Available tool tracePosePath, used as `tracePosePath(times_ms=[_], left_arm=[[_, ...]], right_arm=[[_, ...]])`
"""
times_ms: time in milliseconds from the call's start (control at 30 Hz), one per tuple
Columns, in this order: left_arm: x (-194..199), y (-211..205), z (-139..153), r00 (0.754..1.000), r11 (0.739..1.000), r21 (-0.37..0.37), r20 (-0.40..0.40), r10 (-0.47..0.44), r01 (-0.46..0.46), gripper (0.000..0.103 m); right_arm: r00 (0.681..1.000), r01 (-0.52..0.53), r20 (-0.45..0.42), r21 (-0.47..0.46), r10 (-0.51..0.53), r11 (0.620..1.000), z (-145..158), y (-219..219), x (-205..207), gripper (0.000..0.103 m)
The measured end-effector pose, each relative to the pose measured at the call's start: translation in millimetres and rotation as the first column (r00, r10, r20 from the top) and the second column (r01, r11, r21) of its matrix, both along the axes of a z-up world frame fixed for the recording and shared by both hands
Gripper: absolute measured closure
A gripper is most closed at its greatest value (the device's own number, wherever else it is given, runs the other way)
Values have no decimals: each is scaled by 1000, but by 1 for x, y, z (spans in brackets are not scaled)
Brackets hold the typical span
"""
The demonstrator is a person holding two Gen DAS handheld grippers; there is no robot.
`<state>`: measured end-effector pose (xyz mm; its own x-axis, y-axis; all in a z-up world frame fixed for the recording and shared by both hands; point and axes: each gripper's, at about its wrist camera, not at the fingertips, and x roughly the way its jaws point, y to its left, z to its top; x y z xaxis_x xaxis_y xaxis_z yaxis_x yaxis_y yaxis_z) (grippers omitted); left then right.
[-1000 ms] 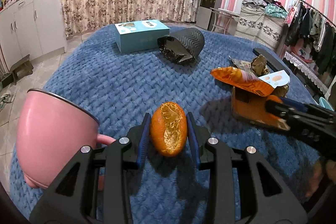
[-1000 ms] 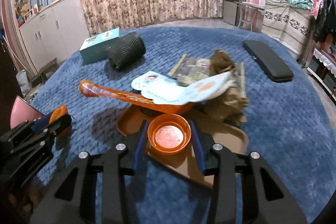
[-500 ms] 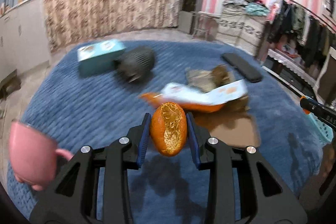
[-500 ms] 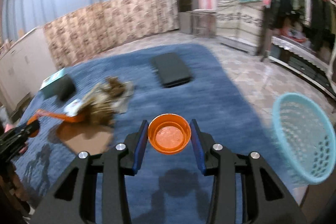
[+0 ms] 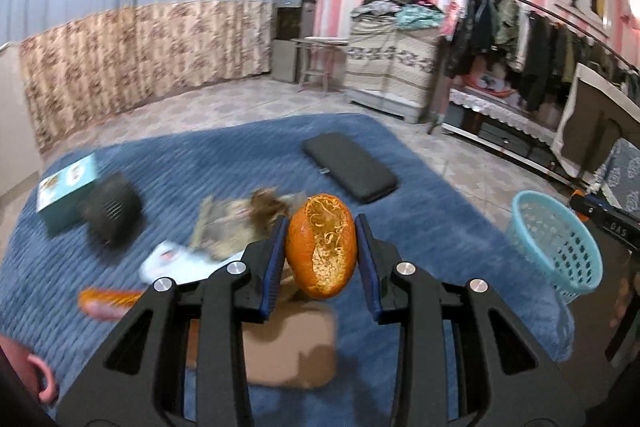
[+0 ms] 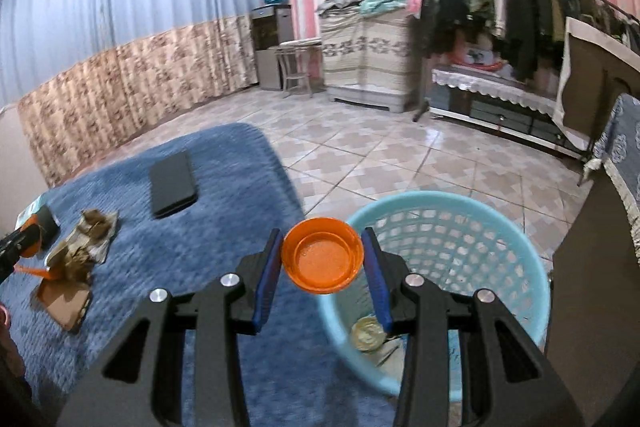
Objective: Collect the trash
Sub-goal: 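Carry the peeled orange and orange dish over the blue basket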
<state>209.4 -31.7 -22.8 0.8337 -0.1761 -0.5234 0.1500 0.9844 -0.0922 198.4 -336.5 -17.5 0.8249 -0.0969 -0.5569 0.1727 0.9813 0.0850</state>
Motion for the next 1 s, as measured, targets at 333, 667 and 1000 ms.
tracePosePath(times_ms=[333,667,1000], left_arm=[[30,-106,-5,980,980,15,-11,-197,197,70],[43,-207,-22,929,930,11,-24,-368,368,70],[60,-295,-46,866,866,18,-52,-498,499,70]], right_arm=[[996,90,-20,8,-90,996,-22,-53,5,63],[978,203,-64,53,-200,978,-42,-100,-4,63],[956,282,-112,96,-271,955,-55,-124,-4,63]])
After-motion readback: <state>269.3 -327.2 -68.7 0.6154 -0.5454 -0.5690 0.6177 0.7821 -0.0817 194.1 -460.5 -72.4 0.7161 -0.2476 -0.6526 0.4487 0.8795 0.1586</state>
